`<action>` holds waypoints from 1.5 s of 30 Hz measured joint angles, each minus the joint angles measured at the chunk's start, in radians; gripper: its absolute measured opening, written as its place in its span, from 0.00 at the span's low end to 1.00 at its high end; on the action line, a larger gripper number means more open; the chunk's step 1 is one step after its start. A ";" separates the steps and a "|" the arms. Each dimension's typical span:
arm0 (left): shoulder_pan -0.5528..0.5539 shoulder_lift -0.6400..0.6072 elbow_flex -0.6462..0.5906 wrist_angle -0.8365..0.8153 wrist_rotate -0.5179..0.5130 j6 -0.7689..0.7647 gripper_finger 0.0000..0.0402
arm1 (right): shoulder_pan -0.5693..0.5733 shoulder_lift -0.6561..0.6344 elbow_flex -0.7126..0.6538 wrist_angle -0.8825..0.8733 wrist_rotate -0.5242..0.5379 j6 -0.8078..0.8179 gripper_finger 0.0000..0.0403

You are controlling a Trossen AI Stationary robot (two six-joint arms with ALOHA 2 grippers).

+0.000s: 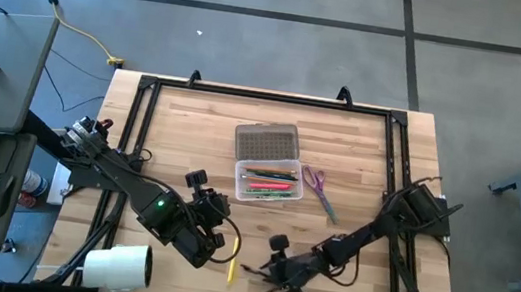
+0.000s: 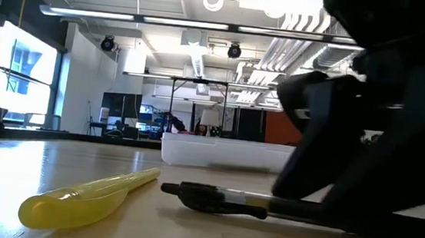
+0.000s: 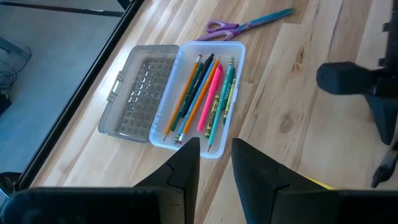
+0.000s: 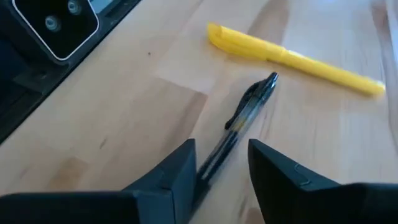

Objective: Pick & place school supplies into a supply box
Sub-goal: Put the transparent pen into the black supply box

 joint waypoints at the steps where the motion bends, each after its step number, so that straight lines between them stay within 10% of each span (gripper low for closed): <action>1: 0.000 0.000 0.000 0.000 0.000 0.000 0.32 | 0.013 0.001 0.000 -0.002 0.027 0.030 0.33; 26: 0.000 0.000 0.000 0.020 0.002 0.000 0.32 | 0.198 0.075 0.002 -0.115 0.412 0.397 0.09; 39: 0.000 0.000 0.000 0.023 -0.043 0.000 0.32 | 0.029 -0.049 -0.005 0.101 0.830 -0.608 0.07; 45: 0.000 0.000 0.000 0.022 -0.035 0.000 0.32 | -0.189 -0.131 -0.002 -0.021 0.558 -0.641 0.05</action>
